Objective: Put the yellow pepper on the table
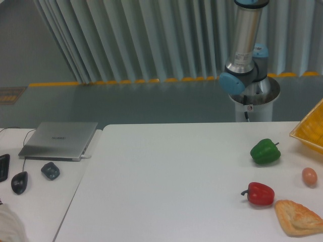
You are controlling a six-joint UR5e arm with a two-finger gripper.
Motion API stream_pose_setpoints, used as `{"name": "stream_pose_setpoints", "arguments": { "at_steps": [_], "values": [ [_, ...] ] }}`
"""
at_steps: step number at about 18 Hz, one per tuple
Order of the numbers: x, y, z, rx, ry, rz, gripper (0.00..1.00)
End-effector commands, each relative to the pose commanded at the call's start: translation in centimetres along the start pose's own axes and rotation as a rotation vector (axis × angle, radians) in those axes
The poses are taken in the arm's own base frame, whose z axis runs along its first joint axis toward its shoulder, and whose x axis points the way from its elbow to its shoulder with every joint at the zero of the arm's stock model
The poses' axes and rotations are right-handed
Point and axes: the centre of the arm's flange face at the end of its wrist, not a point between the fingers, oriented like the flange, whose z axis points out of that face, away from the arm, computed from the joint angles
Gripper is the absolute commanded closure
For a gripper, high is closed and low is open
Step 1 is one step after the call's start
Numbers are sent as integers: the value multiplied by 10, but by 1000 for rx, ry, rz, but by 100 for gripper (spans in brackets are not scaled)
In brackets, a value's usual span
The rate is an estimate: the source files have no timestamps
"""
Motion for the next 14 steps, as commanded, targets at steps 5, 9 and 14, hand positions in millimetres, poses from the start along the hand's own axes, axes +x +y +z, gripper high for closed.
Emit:
{"name": "stream_pose_setpoints", "arguments": {
  "at_steps": [5, 9, 14],
  "values": [
    [52, -34, 6, -98, 15, 423, 0],
    [78, -46, 10, -179, 25, 667, 0],
    [81, -38, 14, -195, 83, 885, 0]
  ]
}}
